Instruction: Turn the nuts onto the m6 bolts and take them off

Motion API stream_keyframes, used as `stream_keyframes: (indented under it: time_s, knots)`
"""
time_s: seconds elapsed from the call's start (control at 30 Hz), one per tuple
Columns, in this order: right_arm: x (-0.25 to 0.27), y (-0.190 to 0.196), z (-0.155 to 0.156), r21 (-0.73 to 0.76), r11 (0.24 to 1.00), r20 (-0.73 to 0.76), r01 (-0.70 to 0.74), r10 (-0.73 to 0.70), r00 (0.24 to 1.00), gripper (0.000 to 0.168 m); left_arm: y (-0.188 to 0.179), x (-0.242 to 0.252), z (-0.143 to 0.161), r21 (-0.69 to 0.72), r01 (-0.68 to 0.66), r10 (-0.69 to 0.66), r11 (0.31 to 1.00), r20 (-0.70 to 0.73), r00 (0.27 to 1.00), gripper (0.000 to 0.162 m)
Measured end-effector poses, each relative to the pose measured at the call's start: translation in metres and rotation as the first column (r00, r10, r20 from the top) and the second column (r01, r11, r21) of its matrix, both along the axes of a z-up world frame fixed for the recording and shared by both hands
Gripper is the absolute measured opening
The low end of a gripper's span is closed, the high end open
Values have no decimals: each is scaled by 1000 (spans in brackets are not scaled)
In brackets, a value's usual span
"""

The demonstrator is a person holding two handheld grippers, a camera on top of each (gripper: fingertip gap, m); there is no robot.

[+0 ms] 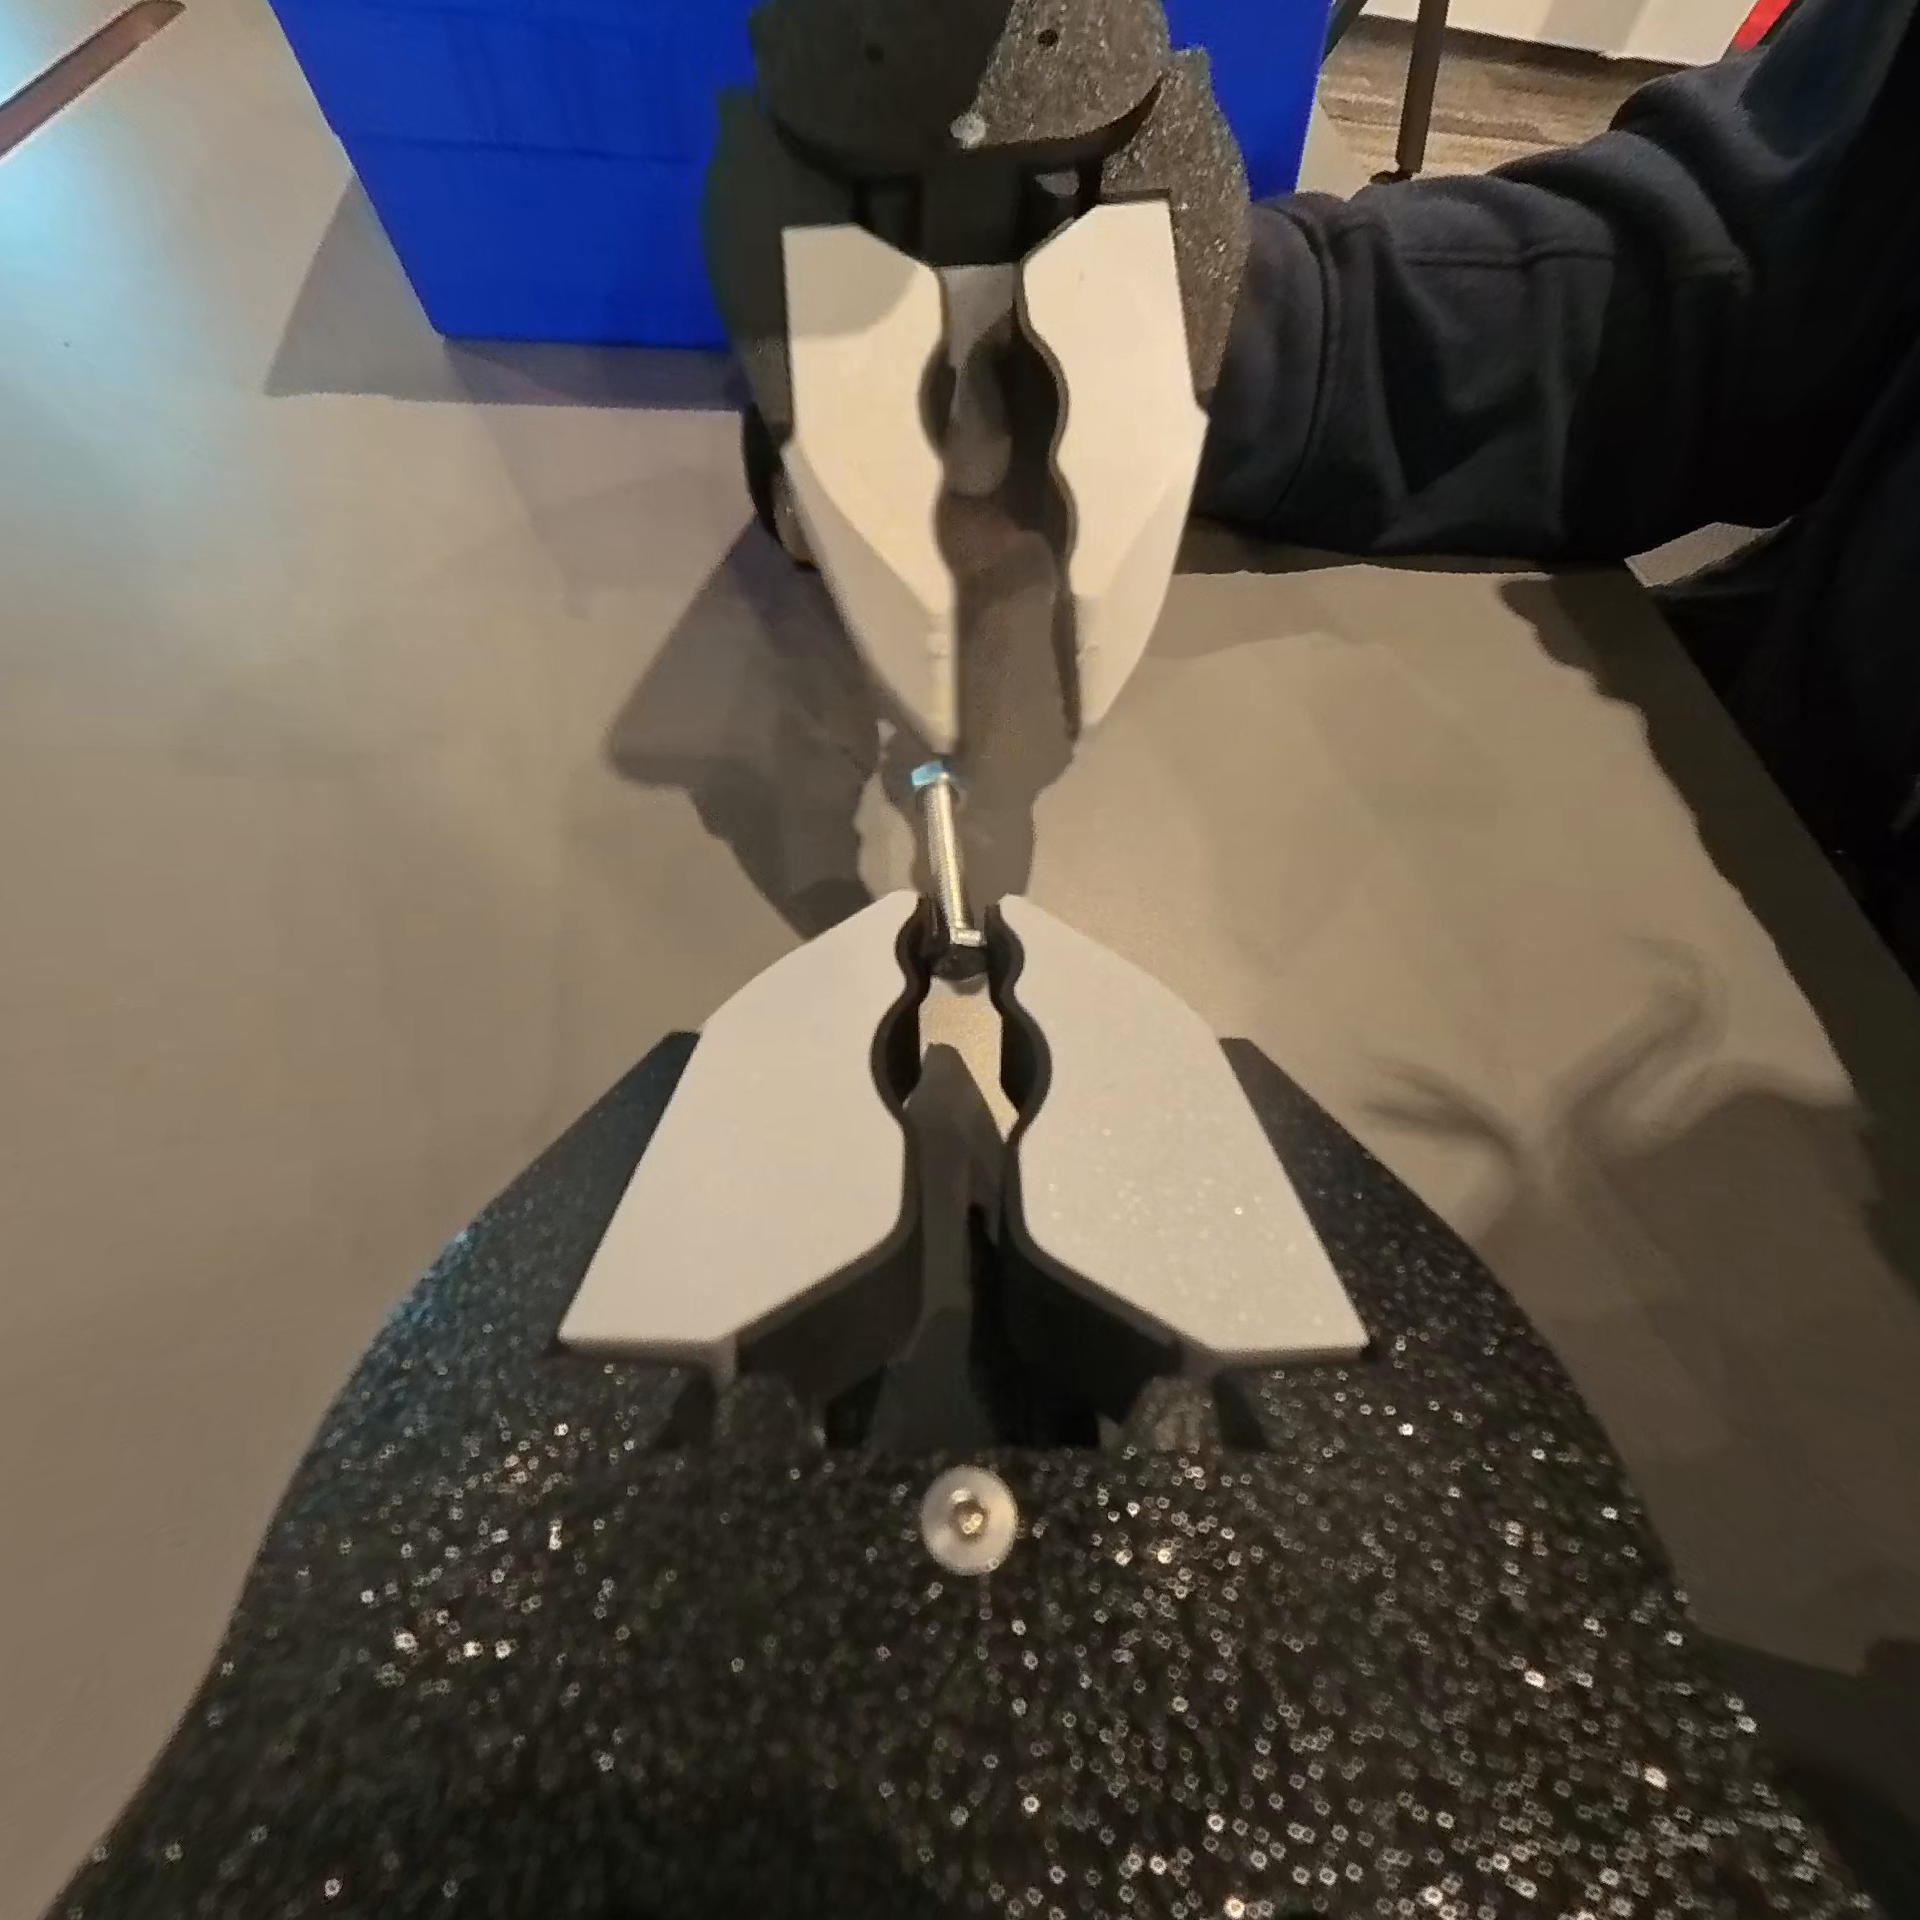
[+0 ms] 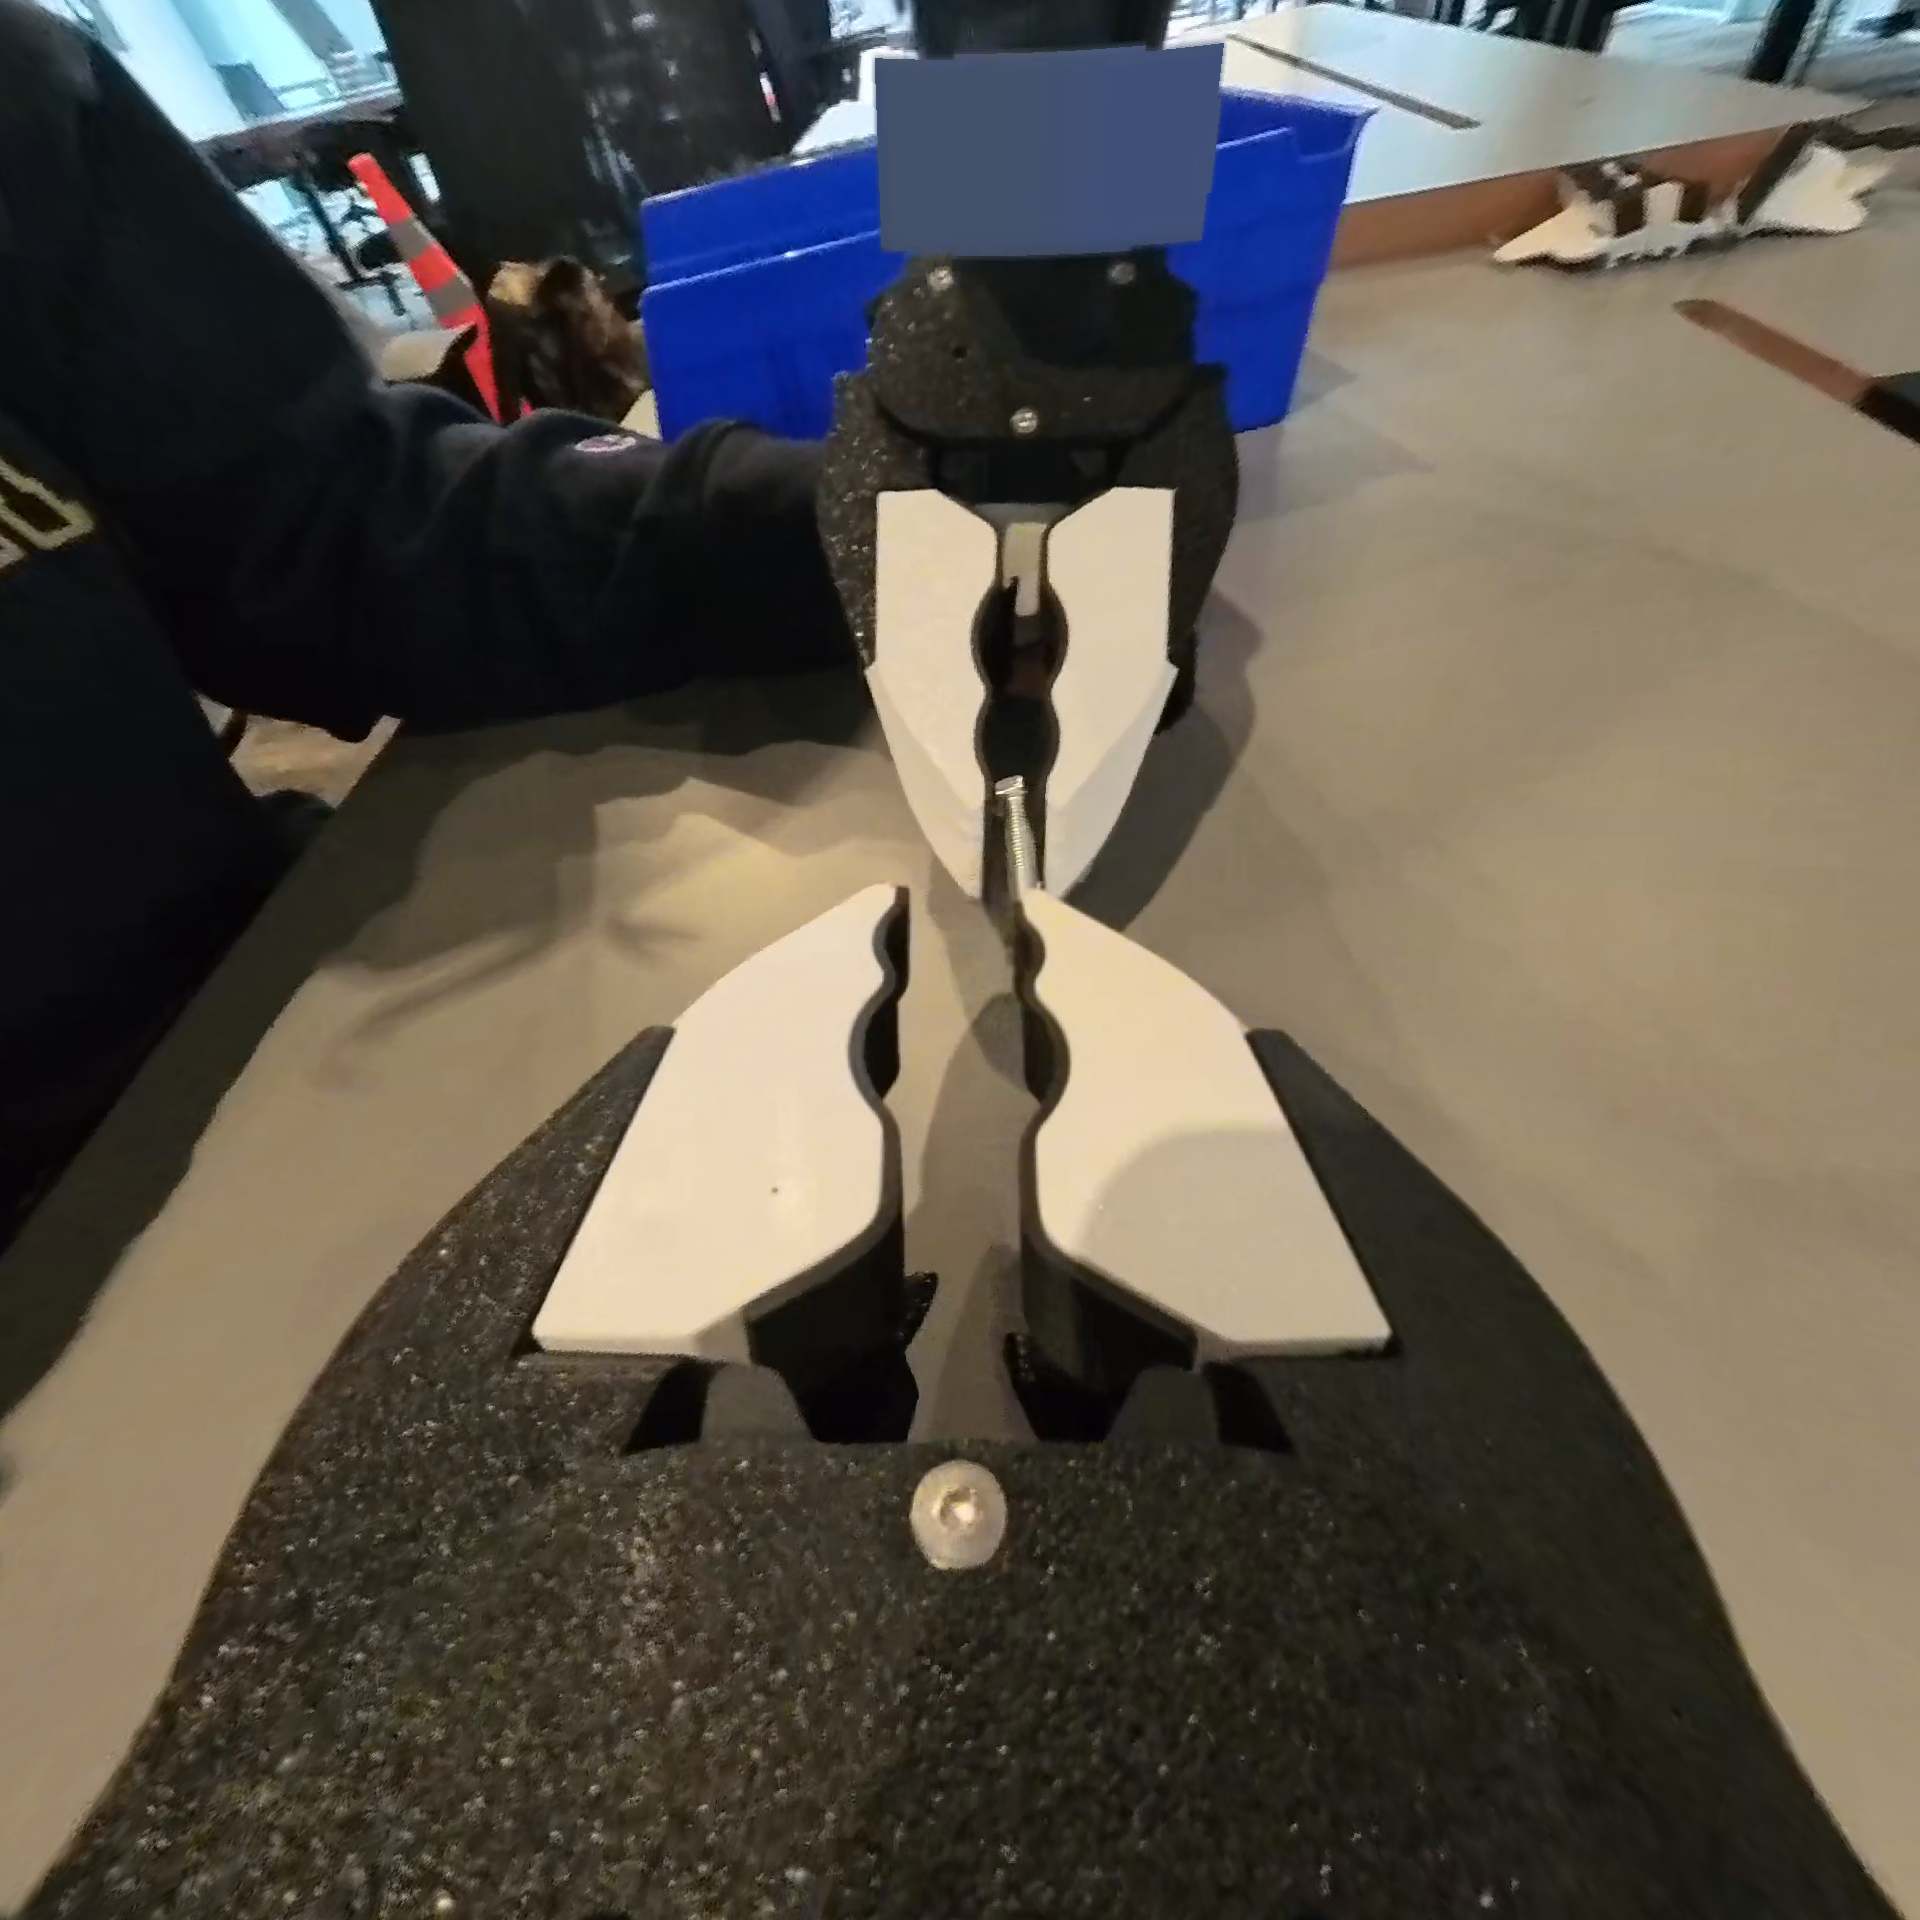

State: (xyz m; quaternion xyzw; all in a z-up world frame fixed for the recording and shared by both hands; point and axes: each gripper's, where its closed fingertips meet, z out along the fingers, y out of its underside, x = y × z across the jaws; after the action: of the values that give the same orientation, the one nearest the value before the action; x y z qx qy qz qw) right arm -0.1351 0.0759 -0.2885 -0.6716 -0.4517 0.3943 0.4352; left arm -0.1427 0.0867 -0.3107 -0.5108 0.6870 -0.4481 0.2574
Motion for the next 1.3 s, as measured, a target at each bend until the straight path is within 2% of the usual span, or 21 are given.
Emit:
stream_keyframes:
  time_s: [0.13,0.17,0.23,0.27,0.43,0.53,0.57,0.67,0.7,0.83,0.93,1.0,1.03,1.1,1.3]
  knots:
    - [-1,5,-5,20,999,43,34,-35,998,26,0,0,0,-1,1,-1,1000,0,1000,9]
    - [-2,3,-5,18,1000,48,19,-20,999,24,0,0,0,0,1,-1,1000,1,1000,9]
    - [-3,-6,-4,2,999,34,-47,47,998,8,0,0,0,2,1,-1,1000,0,1000,10]
    - [-3,-8,-4,-13,998,23,-57,57,998,8,0,0,0,2,1,-1,1000,0,1000,10]
    - [1,2,0,15,1000,3,14,-14,1000,26,0,0,-1,6,0,0,1000,-5,1000,10]
    - [0,4,-4,19,999,37,28,-29,999,29,-1,0,-2,14,0,0,1000,-13,1000,10]
    - [-1,3,-5,15,1000,47,18,-19,999,28,-1,0,-2,15,0,0,1000,-14,1000,10]
    - [-3,-8,-7,-21,998,49,-54,55,997,8,-1,0,-2,14,0,0,1000,-11,1000,10]
    - [-3,-10,-6,-34,997,38,-67,69,997,8,-1,0,-2,14,0,0,1000,-10,1000,10]
    - [1,0,0,-1,1000,3,3,-3,1000,20,-1,0,-2,12,1,-1,1000,-12,1000,10]
    - [0,3,-4,15,1000,38,25,-26,999,26,-1,0,-2,10,1,-1,1000,-10,1000,9]
    - [-2,0,-7,14,1000,61,-1,0,998,22,-1,0,-2,10,2,-2,1000,-10,1000,10]
    - [-3,-6,-8,5,999,61,-38,37,997,11,-1,0,-2,11,2,-2,1000,-11,1000,10]
    - [-3,-11,-6,-19,997,42,-69,70,997,8,-1,0,-2,11,2,-2,1000,-12,1000,10]
    - [-2,3,-2,48,999,30,18,-20,999,25,-1,1,-2,11,2,-2,1000,-12,1000,10]
